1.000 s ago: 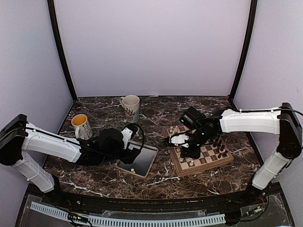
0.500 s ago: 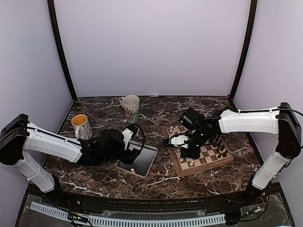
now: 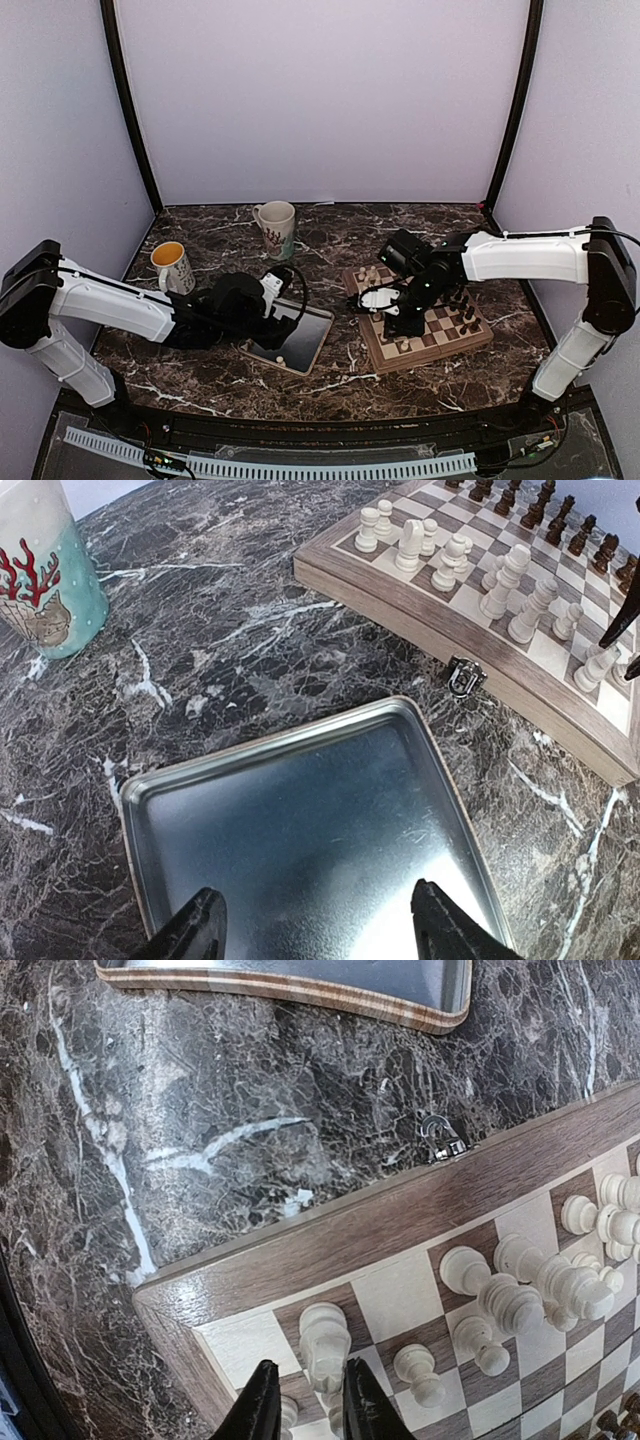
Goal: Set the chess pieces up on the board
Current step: Place the knight at g1, then pick up the rook from the storage box.
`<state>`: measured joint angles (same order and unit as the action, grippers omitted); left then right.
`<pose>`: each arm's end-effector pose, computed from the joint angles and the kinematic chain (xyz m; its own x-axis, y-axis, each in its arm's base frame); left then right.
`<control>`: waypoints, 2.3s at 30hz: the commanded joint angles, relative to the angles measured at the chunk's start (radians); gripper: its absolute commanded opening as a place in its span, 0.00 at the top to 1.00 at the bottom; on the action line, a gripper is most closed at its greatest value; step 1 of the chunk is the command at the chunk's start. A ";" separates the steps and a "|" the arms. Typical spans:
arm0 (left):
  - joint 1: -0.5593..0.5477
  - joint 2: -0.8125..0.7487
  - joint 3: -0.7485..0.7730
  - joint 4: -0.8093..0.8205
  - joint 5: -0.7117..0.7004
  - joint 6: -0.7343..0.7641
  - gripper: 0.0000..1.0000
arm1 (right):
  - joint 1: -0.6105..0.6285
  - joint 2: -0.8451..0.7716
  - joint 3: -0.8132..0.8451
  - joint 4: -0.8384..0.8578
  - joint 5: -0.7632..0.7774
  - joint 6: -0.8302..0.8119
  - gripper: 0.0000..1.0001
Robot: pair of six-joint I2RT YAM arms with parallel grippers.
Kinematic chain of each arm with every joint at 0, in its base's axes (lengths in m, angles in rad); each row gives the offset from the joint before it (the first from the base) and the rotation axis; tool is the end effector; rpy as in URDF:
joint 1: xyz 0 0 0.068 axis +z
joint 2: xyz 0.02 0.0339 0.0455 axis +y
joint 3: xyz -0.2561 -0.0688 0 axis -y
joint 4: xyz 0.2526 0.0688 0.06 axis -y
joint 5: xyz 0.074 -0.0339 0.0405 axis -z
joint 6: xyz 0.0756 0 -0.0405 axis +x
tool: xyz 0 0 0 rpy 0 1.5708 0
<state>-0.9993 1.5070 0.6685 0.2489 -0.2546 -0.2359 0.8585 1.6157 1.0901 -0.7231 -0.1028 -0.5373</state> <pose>0.1996 -0.2752 0.1395 -0.4562 0.2912 -0.8409 0.6111 0.7895 -0.0581 0.2081 0.2528 0.1530 -0.1364 -0.9369 -0.3218 -0.9823 0.1699 -0.0784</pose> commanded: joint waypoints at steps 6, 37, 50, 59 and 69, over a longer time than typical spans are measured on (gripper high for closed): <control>0.005 -0.074 0.108 -0.381 0.078 -0.064 0.41 | 0.004 -0.061 0.056 -0.037 -0.058 0.020 0.72; 0.005 0.334 0.610 -1.059 0.321 0.049 0.65 | -0.424 -0.299 -0.158 0.289 -0.338 0.059 0.62; -0.003 0.275 0.595 -1.093 0.346 0.051 0.60 | -0.424 -0.290 -0.156 0.282 -0.342 0.052 0.62; -0.008 0.302 0.580 -1.075 0.344 0.062 0.68 | -0.425 -0.273 -0.157 0.274 -0.344 0.048 0.61; -0.008 0.328 0.588 -1.091 0.332 0.069 0.77 | -0.425 -0.264 -0.155 0.271 -0.343 0.049 0.62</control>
<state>-1.0042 1.8309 1.2602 -0.8070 0.0860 -0.1825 0.4381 1.3434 0.9352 -0.4667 -0.4305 -0.4820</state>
